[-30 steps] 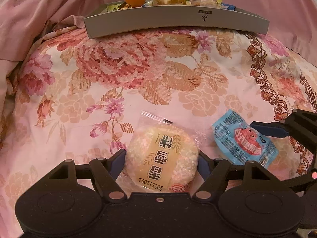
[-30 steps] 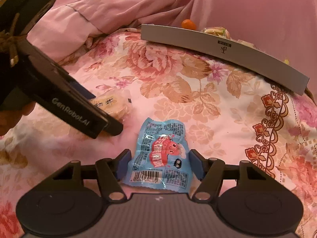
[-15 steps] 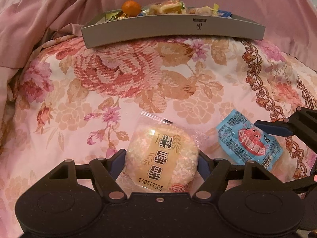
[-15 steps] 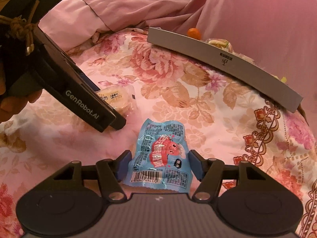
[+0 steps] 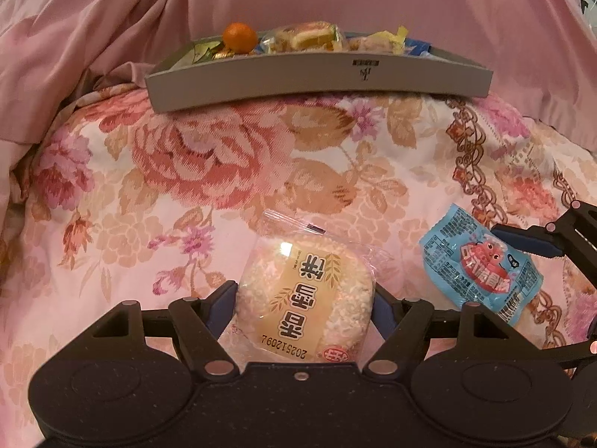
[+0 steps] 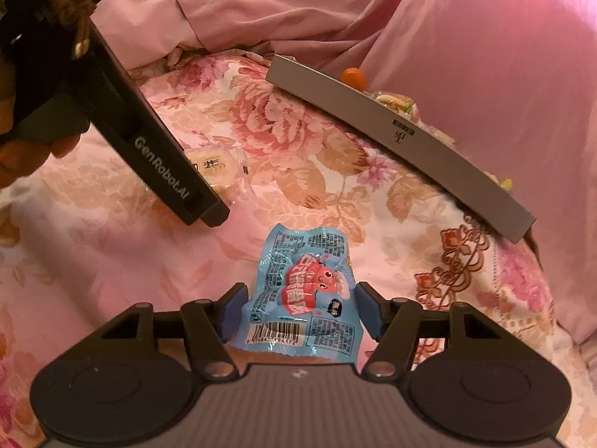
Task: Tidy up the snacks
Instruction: 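Grasp the rice cake with the left gripper while the right gripper grasps the blue candy pack, then carry the rice cake and blue pack into the grey tray and release both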
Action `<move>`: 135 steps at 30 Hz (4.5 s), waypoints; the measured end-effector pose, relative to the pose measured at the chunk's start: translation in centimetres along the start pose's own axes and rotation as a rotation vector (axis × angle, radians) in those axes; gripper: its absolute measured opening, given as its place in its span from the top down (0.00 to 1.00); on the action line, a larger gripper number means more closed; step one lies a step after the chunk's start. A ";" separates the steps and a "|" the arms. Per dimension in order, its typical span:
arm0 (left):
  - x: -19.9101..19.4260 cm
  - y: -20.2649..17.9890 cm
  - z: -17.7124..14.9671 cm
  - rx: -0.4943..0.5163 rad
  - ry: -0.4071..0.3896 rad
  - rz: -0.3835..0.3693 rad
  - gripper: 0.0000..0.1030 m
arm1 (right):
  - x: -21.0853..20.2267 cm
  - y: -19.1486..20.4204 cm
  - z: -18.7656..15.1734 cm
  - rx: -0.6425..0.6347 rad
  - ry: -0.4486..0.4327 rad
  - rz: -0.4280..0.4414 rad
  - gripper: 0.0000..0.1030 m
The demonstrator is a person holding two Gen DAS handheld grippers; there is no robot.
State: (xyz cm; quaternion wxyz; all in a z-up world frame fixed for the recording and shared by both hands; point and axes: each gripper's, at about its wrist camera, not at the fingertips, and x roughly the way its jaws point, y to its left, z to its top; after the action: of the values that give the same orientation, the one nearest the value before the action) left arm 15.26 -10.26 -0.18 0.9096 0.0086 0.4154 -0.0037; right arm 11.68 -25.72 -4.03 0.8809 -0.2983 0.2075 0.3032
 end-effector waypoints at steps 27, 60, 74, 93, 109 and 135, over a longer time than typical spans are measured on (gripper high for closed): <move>-1.7 -1.8 5.6 -0.012 -0.155 -0.033 0.27 | -2.6 -3.0 1.7 -0.029 -0.053 -0.206 0.35; 2.4 -5.0 19.8 -0.058 -0.368 -0.080 0.27 | -0.8 -9.6 6.1 -0.021 -0.147 -0.506 0.34; 5.3 -4.1 22.2 -0.038 -0.382 -0.079 0.27 | 5.0 -13.1 8.5 0.049 -0.202 -0.611 0.34; 7.8 -3.7 22.3 0.015 -0.313 -0.110 0.27 | 9.6 -15.7 9.0 0.304 -0.124 -0.483 0.33; 7.0 -2.8 22.8 -0.116 -0.299 -0.118 0.11 | 7.6 -17.2 8.3 0.429 -0.125 -0.394 0.09; -5.7 0.4 19.4 -0.046 -0.342 0.045 0.01 | -1.7 -17.2 11.4 0.590 -0.187 -0.366 0.00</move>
State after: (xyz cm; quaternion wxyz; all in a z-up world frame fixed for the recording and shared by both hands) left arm 26.23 -10.23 16.87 0.9668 -0.0037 0.2542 0.0245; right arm 23.91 -29.96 12.19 0.9840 -0.0342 0.1478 0.0937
